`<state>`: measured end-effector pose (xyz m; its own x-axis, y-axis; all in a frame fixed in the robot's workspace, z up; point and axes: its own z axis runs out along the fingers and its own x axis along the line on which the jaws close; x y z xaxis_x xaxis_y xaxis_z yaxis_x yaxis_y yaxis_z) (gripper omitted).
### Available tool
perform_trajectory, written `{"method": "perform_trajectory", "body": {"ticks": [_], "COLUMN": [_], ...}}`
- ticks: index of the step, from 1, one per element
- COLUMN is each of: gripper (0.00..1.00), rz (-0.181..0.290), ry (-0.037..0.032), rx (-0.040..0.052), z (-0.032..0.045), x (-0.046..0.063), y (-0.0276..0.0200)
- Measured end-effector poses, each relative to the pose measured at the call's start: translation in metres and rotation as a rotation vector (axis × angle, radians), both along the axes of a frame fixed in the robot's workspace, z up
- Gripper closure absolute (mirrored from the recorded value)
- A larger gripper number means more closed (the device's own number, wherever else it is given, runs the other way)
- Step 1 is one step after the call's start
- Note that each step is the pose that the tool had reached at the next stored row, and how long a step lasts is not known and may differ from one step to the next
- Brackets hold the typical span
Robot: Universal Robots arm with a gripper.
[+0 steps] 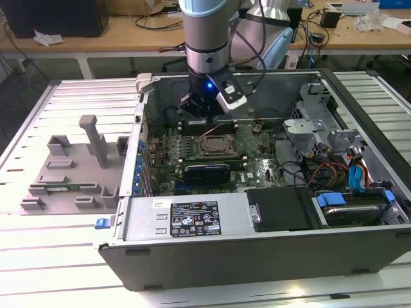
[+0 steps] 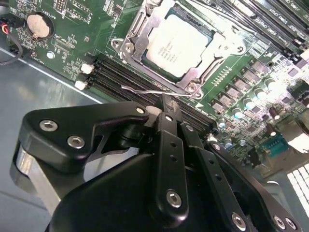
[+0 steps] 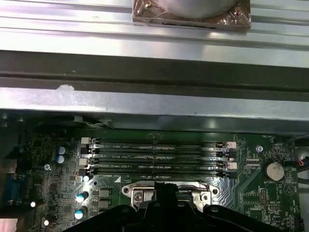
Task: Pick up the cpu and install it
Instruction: 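Install the first cpu locking lever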
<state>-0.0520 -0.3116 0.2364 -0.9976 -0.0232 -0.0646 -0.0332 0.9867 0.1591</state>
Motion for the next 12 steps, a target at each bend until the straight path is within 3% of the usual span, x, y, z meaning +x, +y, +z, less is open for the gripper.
{"method": "perform_trajectory", "body": {"ticks": [8, 9, 10, 12], "gripper": [0.89, 0.89, 0.89, 0.89], "rz": [0.0, -0.001, -0.005, -0.012], "ry": [-0.0004, -0.0004, -0.0004, -0.0004], "rx": [-0.0037, -0.0132, -0.0289, -0.0326], "z": [-0.0036, -0.0038, -0.0048, -0.0086], "x": [0.0046, 0.0047, 0.0055, 0.007], "y": [0.0041, 0.007, 0.0089, 0.0095]}}
